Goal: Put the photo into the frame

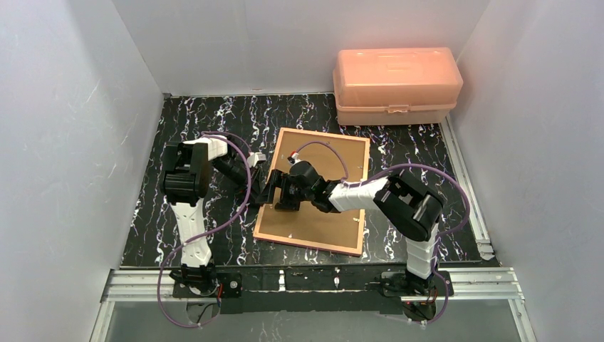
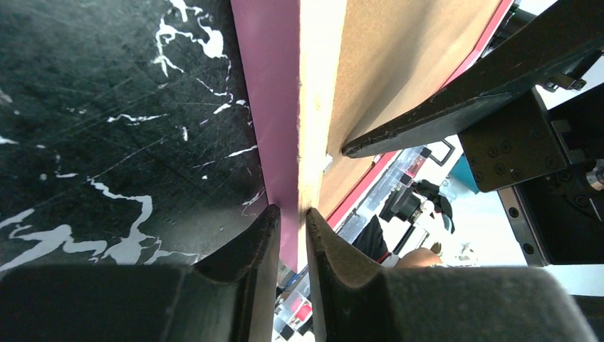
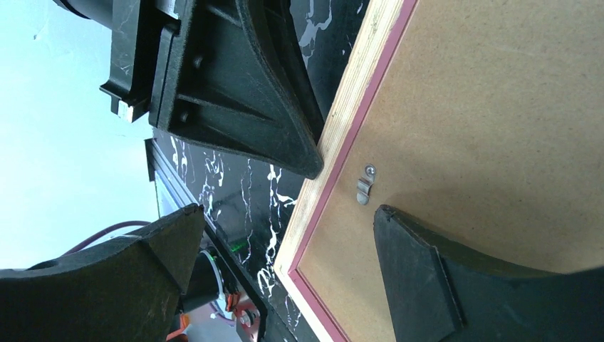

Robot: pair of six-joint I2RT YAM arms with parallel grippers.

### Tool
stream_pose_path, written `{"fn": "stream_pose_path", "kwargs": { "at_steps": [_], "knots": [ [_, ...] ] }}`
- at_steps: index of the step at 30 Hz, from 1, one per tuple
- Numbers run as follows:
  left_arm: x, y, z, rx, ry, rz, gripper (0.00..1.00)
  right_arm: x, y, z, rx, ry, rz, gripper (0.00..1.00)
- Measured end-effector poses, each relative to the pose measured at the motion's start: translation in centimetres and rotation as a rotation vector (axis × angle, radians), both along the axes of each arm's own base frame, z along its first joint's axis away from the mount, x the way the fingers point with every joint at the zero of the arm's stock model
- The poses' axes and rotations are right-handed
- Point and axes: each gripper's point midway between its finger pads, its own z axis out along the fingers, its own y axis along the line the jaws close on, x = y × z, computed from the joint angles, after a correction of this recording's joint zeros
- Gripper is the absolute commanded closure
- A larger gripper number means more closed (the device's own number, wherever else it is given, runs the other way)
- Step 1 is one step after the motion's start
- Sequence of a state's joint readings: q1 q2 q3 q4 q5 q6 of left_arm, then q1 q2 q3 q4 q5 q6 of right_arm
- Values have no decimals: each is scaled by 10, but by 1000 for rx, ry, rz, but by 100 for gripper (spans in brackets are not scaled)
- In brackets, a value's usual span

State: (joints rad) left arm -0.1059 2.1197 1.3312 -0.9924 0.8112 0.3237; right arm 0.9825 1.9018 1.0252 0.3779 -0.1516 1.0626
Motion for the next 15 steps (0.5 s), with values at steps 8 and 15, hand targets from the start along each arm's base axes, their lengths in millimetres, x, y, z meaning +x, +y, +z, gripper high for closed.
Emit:
{"fn": "stream_pose_path", "kwargs": {
  "at_steps": [8, 15],
  "knots": [
    [-1, -1, 1, -5, 14, 11, 92, 0, 3, 0, 15, 2, 5, 4],
    [-2, -1, 1, -14, 25, 28, 93, 1, 6, 0, 30, 1, 6, 5]
  ]
}}
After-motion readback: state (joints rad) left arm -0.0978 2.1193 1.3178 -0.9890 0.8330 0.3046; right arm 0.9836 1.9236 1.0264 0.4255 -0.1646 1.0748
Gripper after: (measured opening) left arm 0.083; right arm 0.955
